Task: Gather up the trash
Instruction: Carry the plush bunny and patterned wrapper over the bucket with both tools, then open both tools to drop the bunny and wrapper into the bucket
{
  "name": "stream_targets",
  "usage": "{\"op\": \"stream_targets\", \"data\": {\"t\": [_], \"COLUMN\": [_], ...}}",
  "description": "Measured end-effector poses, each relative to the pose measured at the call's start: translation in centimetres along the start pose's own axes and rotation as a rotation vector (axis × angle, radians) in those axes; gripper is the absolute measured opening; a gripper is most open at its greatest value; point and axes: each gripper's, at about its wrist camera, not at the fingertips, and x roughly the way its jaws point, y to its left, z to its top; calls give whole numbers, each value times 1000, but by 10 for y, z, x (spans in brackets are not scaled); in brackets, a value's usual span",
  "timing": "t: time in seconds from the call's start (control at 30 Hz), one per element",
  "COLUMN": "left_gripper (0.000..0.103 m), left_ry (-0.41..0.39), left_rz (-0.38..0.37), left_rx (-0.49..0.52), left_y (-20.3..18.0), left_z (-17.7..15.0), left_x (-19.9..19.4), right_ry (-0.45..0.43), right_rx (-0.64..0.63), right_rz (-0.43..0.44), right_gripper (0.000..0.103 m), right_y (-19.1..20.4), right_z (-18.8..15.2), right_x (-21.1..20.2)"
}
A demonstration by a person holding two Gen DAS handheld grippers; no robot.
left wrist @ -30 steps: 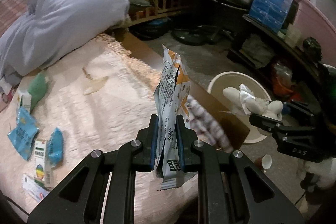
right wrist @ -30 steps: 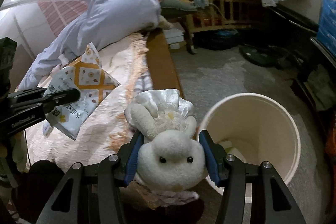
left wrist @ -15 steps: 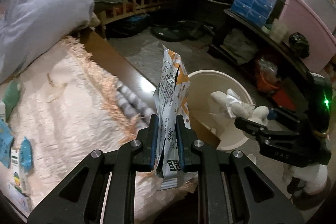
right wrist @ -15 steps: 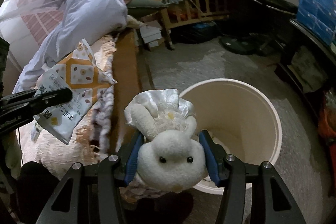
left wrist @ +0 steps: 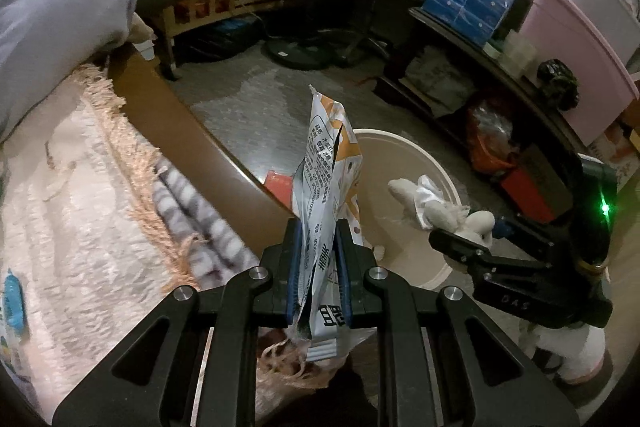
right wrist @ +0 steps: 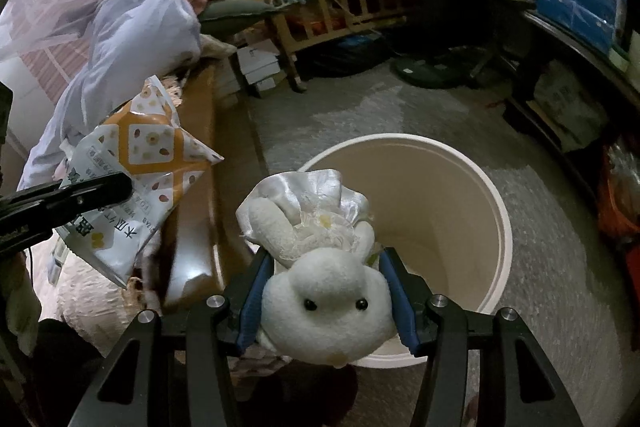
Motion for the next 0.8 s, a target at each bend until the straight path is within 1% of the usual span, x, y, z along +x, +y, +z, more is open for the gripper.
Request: {"op": "stream_targets", "data": {"t": [0.13,0.57,0.7,0.8], "left_gripper": [14,14,14,14], "left_ry": [12,27,25,18], "left_rz": [-14,-5,-14,-36], "left_rx": [-8,11,6,-6], "left_y": [-4,-13,-14,-15], "left_z": [3,3,4,4], "left_x": [9,28,31,33], "right_ry": [12,50,55,56], "right_rx": [17,51,62,74], "right_rz": [-8,-18,-24,-38], "right_gripper": [53,53,53,54], "right_y": [-9,-23,-27,-30], "right_z": [-2,-6,-5,-6], "right_x": [4,22,25,28]}}
